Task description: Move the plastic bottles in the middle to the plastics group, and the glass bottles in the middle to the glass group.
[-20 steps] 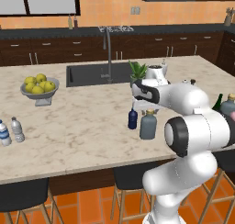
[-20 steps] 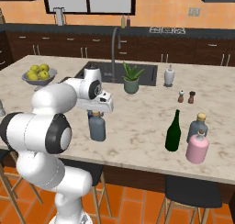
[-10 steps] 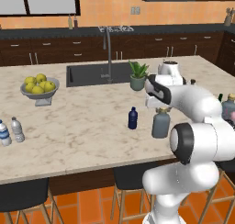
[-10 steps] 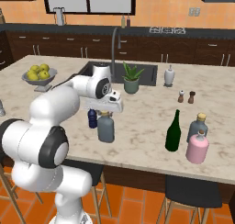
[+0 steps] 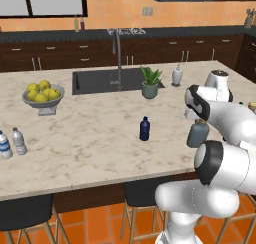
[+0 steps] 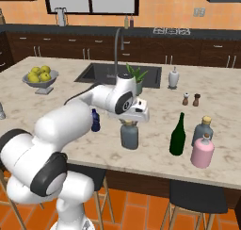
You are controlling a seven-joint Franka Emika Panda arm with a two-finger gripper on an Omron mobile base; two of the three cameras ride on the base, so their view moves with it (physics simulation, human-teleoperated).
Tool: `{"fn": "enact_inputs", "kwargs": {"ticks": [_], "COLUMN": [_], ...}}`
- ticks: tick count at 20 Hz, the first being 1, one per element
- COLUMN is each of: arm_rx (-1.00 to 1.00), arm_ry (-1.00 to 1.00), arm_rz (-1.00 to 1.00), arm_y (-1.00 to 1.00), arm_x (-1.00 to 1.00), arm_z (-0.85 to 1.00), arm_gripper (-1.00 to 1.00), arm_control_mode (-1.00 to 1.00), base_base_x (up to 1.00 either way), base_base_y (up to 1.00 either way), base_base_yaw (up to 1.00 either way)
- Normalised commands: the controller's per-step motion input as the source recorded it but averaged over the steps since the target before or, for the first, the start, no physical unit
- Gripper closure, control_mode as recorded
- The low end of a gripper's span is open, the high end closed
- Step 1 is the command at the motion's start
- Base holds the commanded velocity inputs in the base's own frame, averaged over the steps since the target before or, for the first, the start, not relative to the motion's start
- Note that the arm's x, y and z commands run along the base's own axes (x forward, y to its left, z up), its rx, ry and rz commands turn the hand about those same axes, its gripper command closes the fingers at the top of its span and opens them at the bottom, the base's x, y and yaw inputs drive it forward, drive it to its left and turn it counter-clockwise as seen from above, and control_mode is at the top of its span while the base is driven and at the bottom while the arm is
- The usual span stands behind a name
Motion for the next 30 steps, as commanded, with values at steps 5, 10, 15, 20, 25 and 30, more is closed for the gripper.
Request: {"fn": "enact_inputs", "kwargs": {"ticks": [5, 10, 15, 20, 25, 30], "arm_rx": [0.0, 0.0, 0.0, 0.0, 0.0, 0.0], "arm_ry": [0.01, 0.0, 0.0, 0.0, 0.0, 0.0], "arm_rz": [0.0, 0.0, -0.03, 0.0, 0.0, 0.0], "arm_y": [-0.83, -0.75, -0.65, -0.54, -0.44, -0.28], "arm_x": [0.02, 0.01, 0.0, 0.0, 0.01, -0.01], "arm_z": [0.0, -0.06, -0.13, -0.17, -0.23, -0.27], "arm_gripper": [1.0, 1.0, 1.0, 1.0, 1.0, 1.0], "arm_control_mode": [-1.0, -1.0, -1.0, -1.0, -1.0, -1.0], "base_base_x": [0.0, 0.0, 0.0, 0.0, 0.0, 0.0], "base_base_y": [0.0, 0.0, 0.0, 0.0, 0.0, 0.0], "base_base_yaw": [0.0, 0.0, 0.0, 0.0, 0.0, 0.0]}}
